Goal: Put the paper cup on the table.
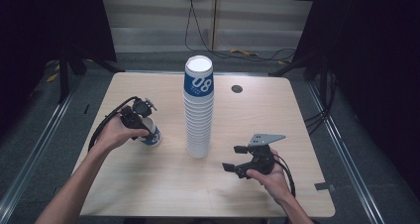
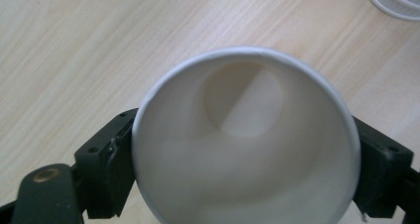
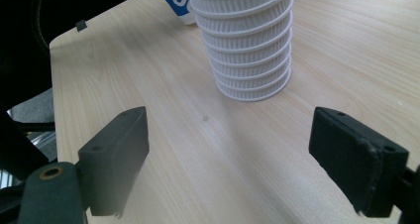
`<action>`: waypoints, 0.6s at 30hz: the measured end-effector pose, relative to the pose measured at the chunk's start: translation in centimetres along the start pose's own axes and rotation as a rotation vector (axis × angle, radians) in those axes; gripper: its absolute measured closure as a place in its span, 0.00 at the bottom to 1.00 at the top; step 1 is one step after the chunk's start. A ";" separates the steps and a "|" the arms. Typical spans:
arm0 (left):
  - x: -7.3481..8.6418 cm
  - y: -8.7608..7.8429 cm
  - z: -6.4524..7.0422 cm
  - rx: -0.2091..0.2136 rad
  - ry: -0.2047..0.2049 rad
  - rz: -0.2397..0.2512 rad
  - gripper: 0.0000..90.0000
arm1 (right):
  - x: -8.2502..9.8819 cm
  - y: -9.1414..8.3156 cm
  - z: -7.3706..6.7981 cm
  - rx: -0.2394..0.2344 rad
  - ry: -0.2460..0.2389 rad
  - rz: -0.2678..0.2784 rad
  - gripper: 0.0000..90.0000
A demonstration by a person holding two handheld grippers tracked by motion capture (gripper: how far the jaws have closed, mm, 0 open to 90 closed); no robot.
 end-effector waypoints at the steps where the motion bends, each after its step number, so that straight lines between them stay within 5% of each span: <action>1: -0.1 0.2 0.1 -0.010 0.003 0.000 0.16 | 0.0 0.0 0.0 0.000 0.000 0.000 0.18; 8: 0.0 0.8 -0.2 -0.022 -0.025 0.052 0.15 | 0.0 0.1 0.0 -0.005 0.001 -0.004 0.18; 18: 0.5 1.8 -0.5 0.031 -0.053 0.096 0.15 | -0.1 0.1 -0.2 -0.004 0.001 -0.003 0.18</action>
Point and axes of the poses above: each handheld gripper's, and its own axes: y roughly forward along the jaws, x roughly out of its underside, z roughly to its right, the point moved 2 cm from there along y, roughly forward along the jaws, and after that the axes turned 2 degrees about y, right-handed, at the moved point
